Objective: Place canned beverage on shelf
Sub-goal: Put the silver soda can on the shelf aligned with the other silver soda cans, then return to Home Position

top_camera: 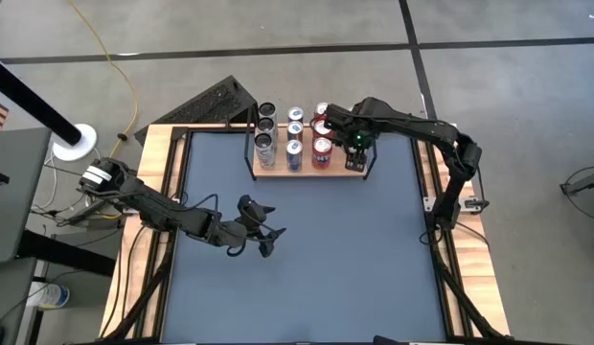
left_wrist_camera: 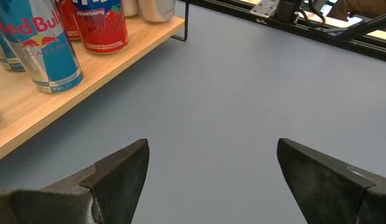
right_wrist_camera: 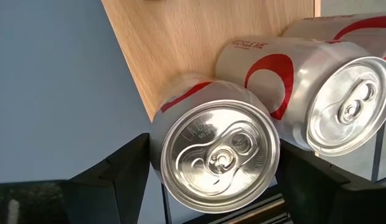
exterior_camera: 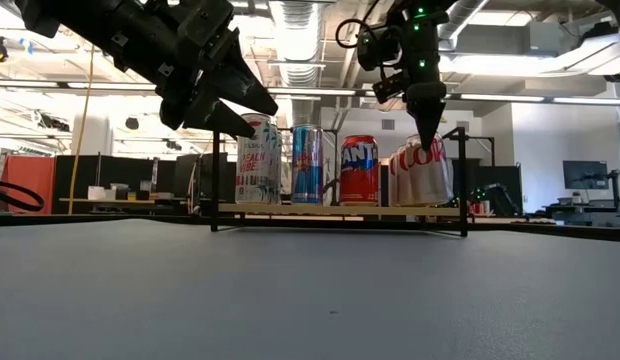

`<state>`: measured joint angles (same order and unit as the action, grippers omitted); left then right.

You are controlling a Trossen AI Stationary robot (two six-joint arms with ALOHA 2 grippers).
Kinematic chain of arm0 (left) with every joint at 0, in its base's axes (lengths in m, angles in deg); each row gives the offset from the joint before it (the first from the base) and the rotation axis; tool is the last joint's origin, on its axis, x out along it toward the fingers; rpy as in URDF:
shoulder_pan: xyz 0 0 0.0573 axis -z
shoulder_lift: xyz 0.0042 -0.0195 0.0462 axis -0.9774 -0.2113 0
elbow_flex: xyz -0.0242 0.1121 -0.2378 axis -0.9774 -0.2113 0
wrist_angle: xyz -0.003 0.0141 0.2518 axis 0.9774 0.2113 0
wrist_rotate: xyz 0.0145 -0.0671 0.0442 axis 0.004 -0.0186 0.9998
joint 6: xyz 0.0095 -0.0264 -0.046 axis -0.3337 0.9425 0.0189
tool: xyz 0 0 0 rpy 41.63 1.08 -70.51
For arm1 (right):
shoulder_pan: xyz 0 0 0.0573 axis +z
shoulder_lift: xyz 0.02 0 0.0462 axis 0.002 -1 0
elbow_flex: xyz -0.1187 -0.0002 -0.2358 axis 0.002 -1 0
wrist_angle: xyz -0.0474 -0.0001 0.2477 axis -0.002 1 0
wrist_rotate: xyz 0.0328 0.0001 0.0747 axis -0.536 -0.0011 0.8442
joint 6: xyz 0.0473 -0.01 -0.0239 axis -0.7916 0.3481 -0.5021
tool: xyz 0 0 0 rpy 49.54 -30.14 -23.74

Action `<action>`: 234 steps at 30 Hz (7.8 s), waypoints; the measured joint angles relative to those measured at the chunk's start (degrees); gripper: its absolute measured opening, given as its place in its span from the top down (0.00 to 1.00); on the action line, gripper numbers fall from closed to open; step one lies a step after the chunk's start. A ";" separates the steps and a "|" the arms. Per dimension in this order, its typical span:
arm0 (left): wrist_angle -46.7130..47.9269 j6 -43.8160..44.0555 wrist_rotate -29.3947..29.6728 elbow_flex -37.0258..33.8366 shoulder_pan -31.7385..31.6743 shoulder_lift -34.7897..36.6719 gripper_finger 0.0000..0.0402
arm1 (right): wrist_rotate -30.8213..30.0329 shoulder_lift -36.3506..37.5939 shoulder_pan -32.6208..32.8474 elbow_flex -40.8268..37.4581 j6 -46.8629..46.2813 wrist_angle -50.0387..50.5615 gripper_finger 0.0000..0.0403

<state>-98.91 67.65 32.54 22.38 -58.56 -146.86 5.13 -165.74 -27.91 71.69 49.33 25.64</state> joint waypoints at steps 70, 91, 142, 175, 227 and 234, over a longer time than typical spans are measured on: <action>0.53 -1.24 -0.61 0.00 0.02 0.00 0.15 | 8.17 0.07 10.74 17.22 -0.84 9.24 0.25; -6.04 -31.99 -13.16 -0.02 0.31 22.19 0.15 | 10.03 18.14 32.41 9.44 -19.29 3.15 0.43; 3.47 -21.79 -7.77 -36.98 -0.70 58.62 0.15 | 13.64 65.68 37.70 -95.02 -18.32 -114.46 1.00; 1.88 -17.47 31.64 -37.03 0.10 80.07 0.15 | 13.71 65.68 37.70 -95.14 -18.32 -90.49 1.00; 13.81 -14.51 -9.42 -37.00 -9.88 82.25 0.15 | 13.81 65.68 37.70 -95.19 -18.33 -89.55 1.00; 13.81 -14.51 -9.42 -37.00 -9.88 82.25 0.15 | 13.81 65.68 37.70 -95.19 -18.34 -89.55 1.00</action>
<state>-85.10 53.13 23.12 -14.62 -68.44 -64.61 18.95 -100.06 9.80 -23.50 30.98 -63.91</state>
